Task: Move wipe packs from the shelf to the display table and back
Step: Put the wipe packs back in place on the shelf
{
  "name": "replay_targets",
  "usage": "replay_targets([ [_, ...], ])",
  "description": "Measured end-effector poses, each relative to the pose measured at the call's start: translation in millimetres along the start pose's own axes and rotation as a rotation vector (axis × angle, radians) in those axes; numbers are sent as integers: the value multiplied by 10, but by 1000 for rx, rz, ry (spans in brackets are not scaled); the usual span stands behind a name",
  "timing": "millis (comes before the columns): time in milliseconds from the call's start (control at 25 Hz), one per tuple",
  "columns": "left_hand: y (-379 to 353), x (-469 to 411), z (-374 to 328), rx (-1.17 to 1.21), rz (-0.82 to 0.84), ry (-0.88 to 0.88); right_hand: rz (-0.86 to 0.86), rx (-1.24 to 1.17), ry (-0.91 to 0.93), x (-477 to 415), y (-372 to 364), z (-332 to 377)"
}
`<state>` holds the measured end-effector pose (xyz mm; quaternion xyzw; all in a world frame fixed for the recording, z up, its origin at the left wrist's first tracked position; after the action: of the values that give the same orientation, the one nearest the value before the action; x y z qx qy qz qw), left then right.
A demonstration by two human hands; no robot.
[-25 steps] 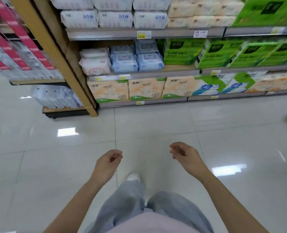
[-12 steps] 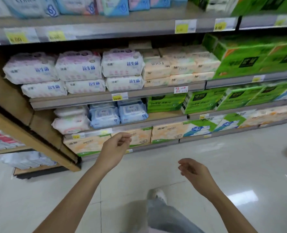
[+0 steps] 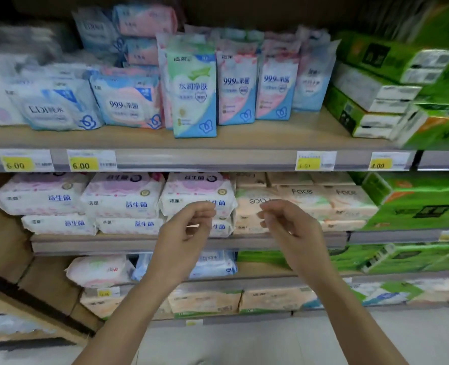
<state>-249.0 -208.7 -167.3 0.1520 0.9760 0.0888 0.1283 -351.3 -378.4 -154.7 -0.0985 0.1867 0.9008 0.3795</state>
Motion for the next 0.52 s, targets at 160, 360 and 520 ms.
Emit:
replay_targets([
  [160,-157,-726,-569,-49,-72,-273,-164,-91,96,-596,-74,267],
  [360,-530,-1407,-968,-186,-153,-398,-346,-104,142,-1392,93,439],
  [520,-824,-1589,-995,-351,-234,-290,-385,-14,125,-1926,138,445],
])
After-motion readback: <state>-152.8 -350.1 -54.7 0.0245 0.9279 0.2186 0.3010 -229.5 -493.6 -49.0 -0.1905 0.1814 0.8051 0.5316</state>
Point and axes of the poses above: each hand's wrist, its own x-axis away from the middle knuckle, its own y-axis out of the back of the hand, z = x × y, the point moved 5 cm from there along -x, towards the middle knuckle, and after that the axes turned 12 degrees about -z, right-handed, at the moved point
